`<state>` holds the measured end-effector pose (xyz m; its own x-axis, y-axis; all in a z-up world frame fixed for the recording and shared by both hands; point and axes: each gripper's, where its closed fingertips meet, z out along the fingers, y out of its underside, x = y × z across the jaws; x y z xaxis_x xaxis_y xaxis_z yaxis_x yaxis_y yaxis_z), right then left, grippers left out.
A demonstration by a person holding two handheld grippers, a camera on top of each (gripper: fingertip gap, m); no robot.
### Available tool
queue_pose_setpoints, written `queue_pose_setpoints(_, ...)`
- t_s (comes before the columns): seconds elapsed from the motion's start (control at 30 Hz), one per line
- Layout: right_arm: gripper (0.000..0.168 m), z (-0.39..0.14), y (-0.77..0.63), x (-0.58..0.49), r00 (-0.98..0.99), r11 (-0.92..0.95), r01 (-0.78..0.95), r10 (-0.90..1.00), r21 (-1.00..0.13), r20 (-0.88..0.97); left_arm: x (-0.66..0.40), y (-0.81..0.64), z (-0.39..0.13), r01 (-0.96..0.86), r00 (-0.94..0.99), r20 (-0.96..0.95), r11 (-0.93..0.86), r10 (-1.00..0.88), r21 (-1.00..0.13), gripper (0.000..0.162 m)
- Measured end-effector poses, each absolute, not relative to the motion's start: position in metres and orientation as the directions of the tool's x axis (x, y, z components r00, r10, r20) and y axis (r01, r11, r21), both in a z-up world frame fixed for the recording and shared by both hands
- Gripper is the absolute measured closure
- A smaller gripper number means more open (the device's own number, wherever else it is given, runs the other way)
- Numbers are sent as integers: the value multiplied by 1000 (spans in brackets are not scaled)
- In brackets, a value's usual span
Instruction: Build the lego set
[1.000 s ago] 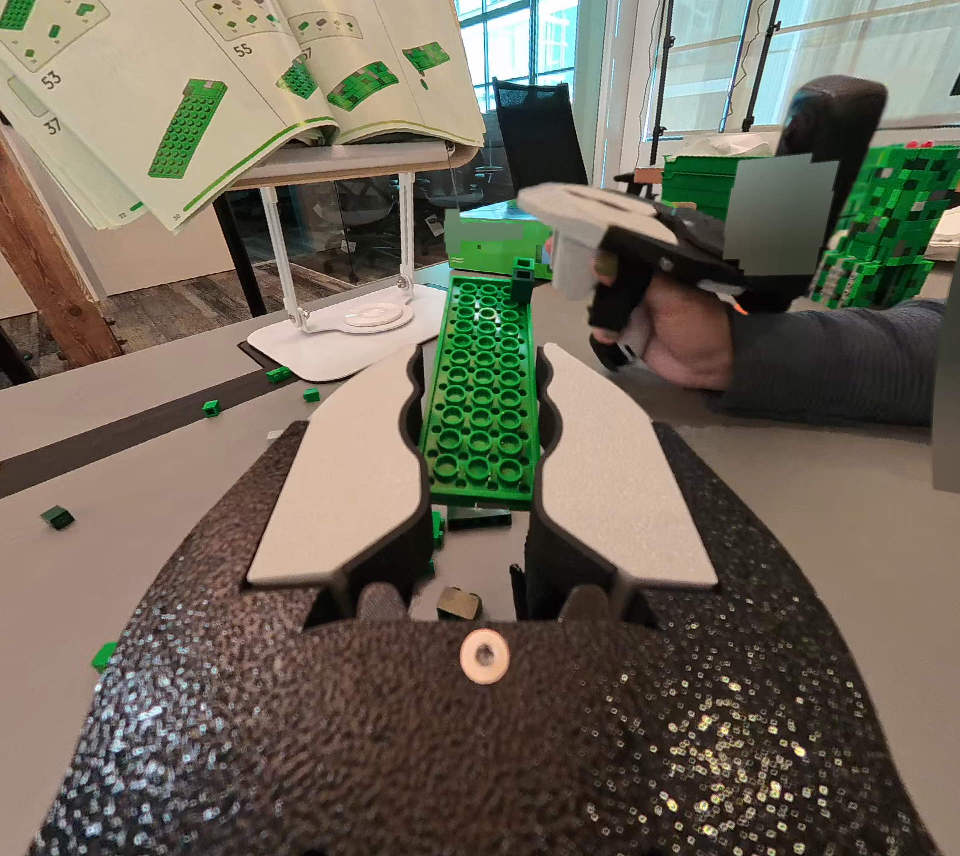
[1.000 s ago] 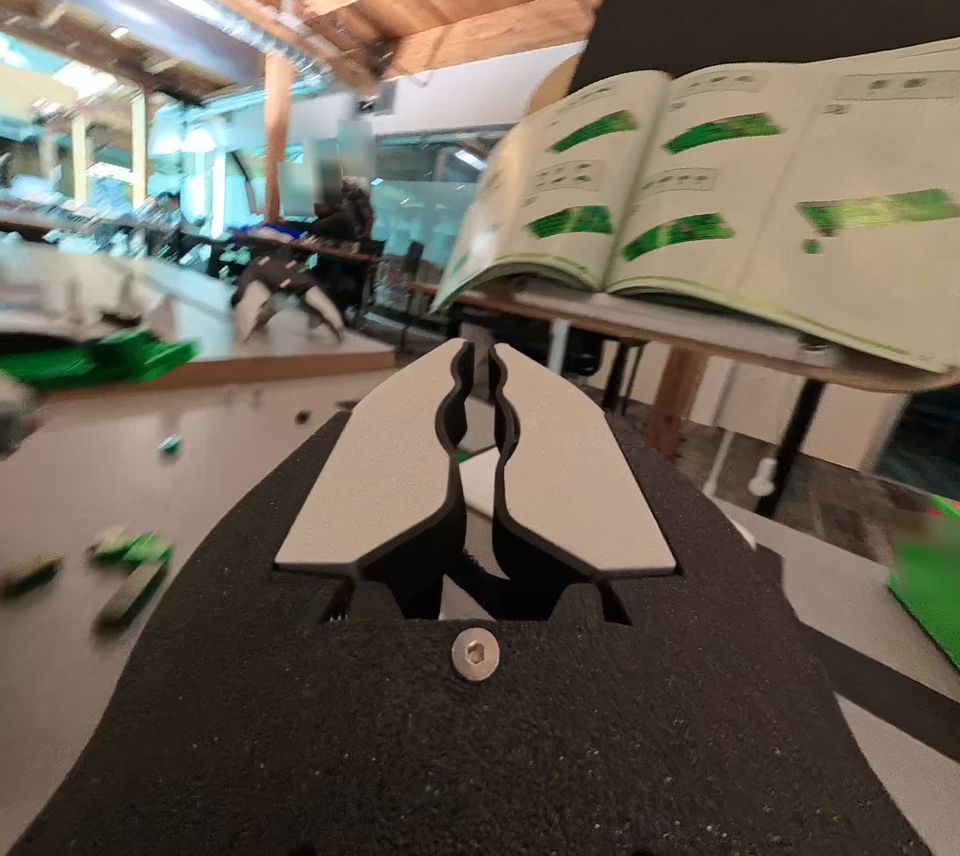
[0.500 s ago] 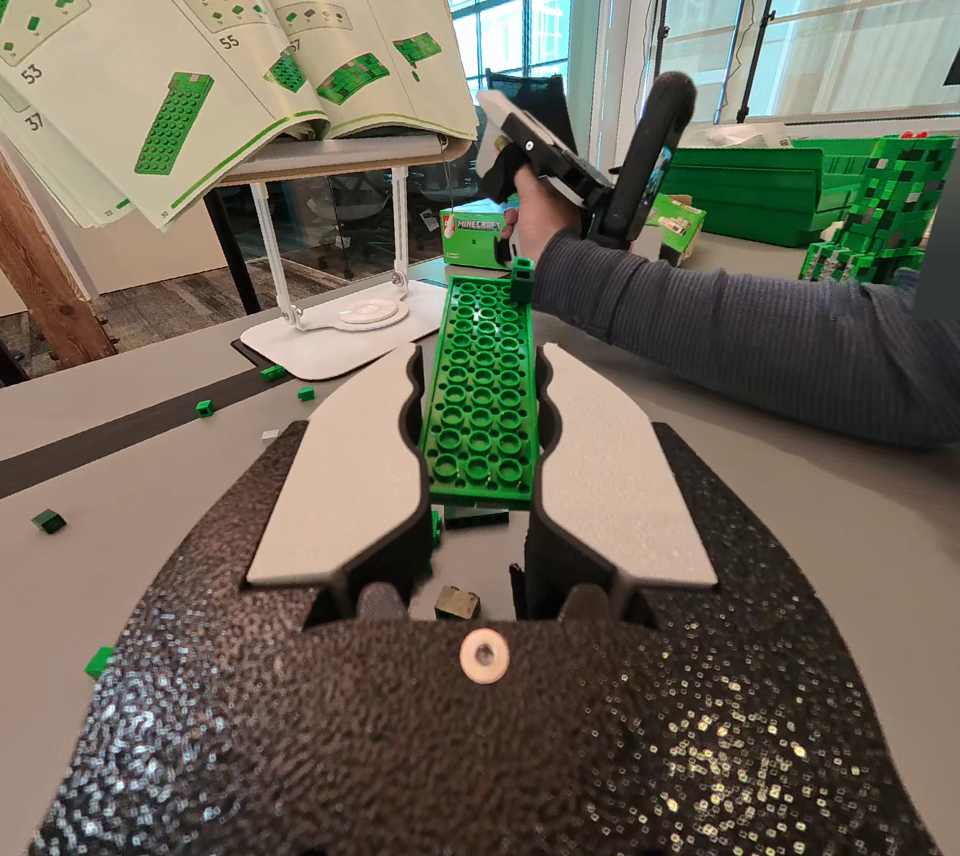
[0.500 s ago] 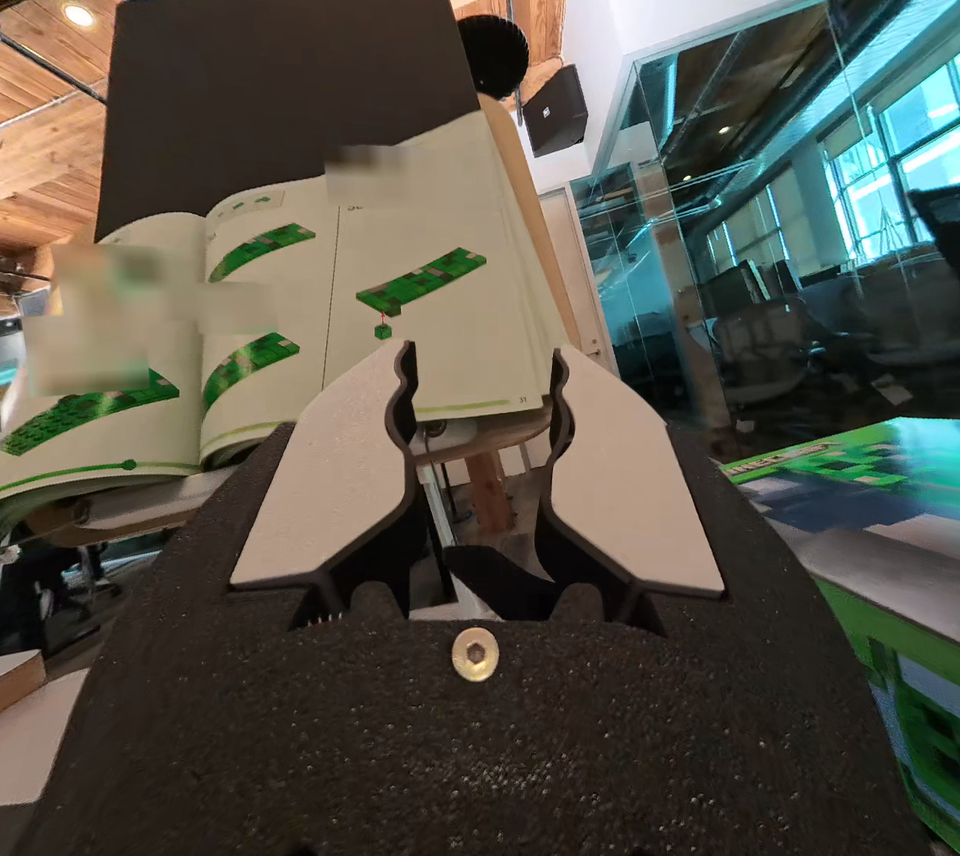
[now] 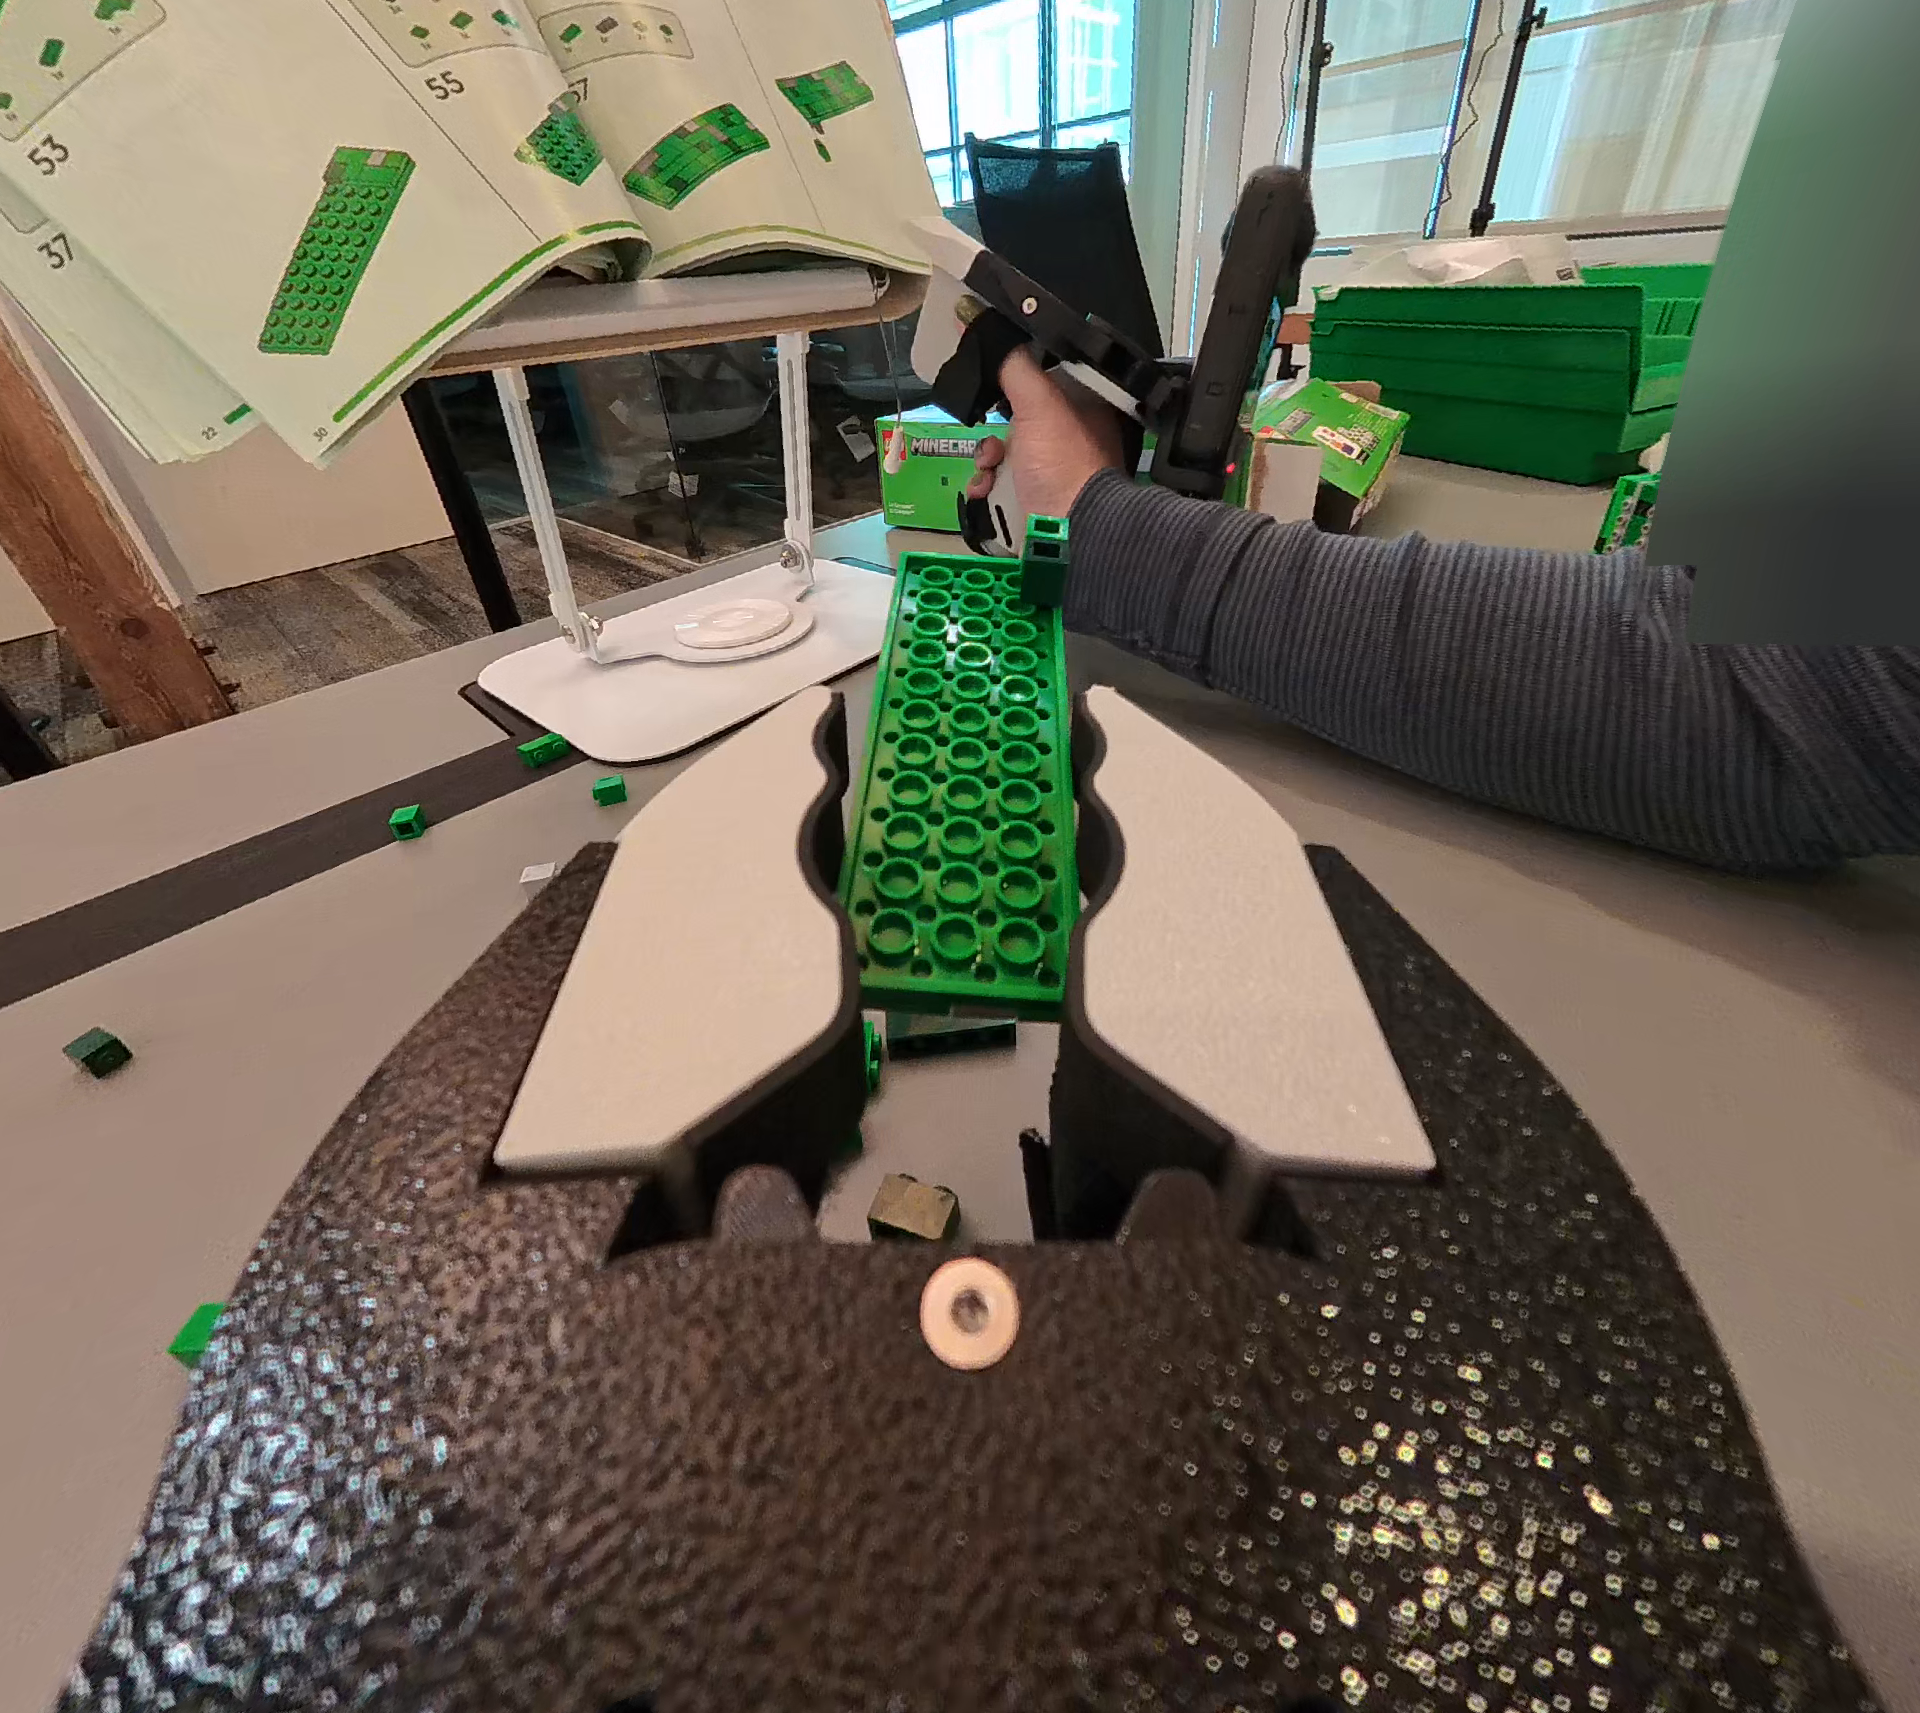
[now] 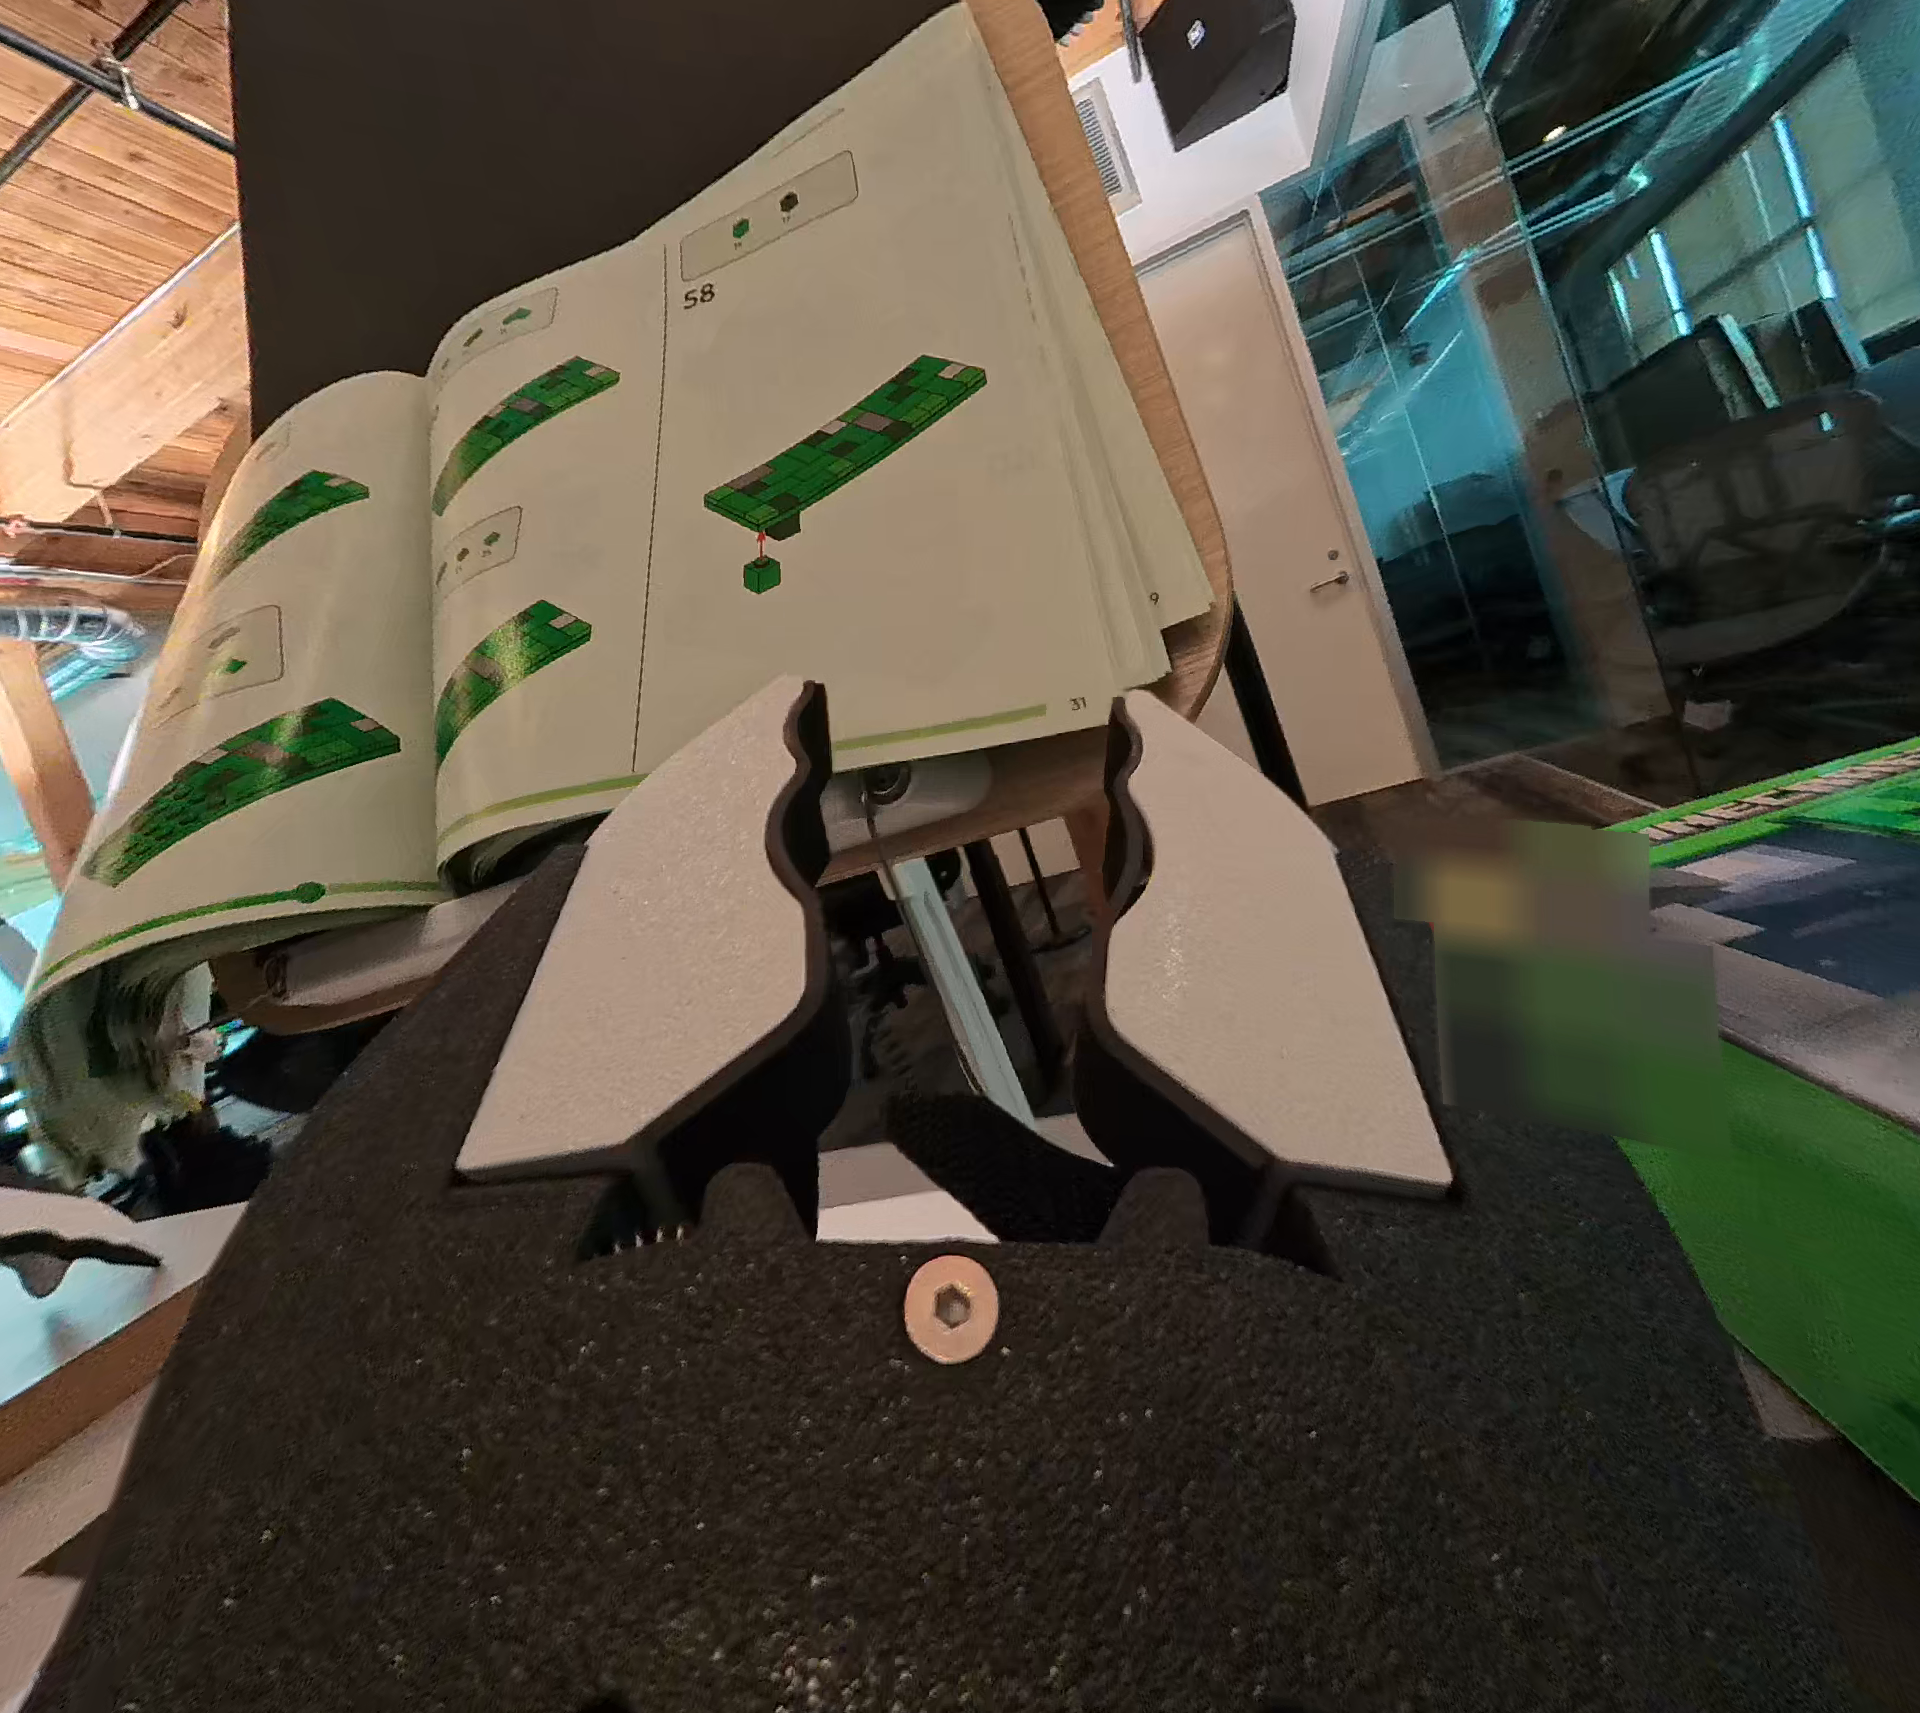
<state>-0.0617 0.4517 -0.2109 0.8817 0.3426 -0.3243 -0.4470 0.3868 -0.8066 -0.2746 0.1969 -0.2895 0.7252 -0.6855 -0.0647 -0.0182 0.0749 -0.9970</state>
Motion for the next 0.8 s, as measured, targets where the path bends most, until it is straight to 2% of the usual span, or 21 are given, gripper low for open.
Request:
queue_pose_setpoints(0.1, 118, -211, 453, -68, 878, 366, -441, 367, -820, -309, -274, 197, -290, -20, 725, -66, 75, -686, -997, 121)
queue_pose_setpoints(0.47, 115, -211, 456, -94, 929, 342, -250, 347, -906, -126, -273, 197, -290, -25, 722, -69, 73, -688, -997, 121)
queue_pose_setpoints(0.8, 119, -205, 448, -112, 916, 362, -198, 400, -911, -40, -272, 197, -291, -30, 720, -71, 71, -691, -997, 121)
